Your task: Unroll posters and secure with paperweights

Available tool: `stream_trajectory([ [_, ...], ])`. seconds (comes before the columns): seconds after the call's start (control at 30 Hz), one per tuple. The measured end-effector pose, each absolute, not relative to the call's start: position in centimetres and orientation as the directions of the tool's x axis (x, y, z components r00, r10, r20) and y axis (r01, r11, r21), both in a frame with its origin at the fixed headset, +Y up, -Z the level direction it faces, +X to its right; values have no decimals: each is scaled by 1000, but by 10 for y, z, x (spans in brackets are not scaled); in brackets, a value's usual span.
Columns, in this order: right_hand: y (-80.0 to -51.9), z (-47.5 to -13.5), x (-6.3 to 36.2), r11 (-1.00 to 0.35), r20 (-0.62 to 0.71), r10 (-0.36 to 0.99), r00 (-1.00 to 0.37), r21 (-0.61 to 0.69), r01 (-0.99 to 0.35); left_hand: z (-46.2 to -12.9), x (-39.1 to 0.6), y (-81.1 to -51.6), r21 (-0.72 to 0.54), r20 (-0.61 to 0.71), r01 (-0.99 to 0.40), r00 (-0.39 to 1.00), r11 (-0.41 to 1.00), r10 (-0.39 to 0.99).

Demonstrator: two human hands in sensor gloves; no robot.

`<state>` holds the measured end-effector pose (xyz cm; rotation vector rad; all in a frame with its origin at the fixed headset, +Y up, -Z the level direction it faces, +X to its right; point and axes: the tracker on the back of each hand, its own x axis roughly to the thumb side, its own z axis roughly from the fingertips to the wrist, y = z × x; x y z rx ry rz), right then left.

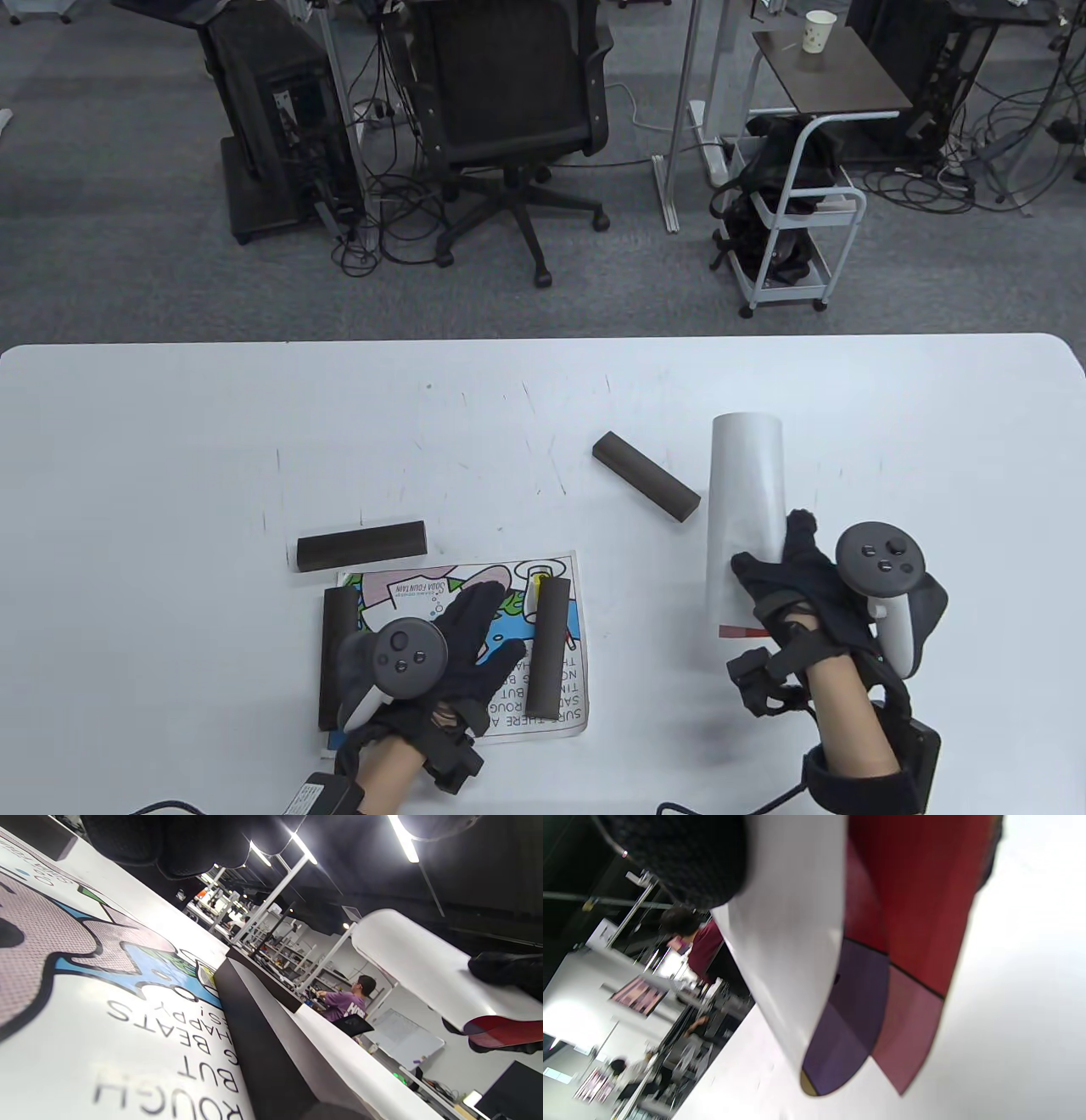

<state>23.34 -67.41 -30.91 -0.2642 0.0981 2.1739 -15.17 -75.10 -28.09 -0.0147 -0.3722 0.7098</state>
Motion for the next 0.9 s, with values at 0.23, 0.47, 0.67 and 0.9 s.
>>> stream_trajectory([
  [0.23,-711,-299,197,-551,-227,783,-579,177,-815,-278,-123,-725,-109,447,-461,769,881,457],
  [0.47,-750,-303,184,-588,-276,705,-654,288,-756,-288,-74,-703,-127,510,-161,835,979,204],
  [0.67,-756,-301,182,-732,-270,568,-778,268,-627,-305,-37,-719,-222,492,3,864,975,109],
  [0.9,-753,-300,179,-831,-229,464,-856,223,-510,-300,-23,-744,-226,549,136,835,964,11],
])
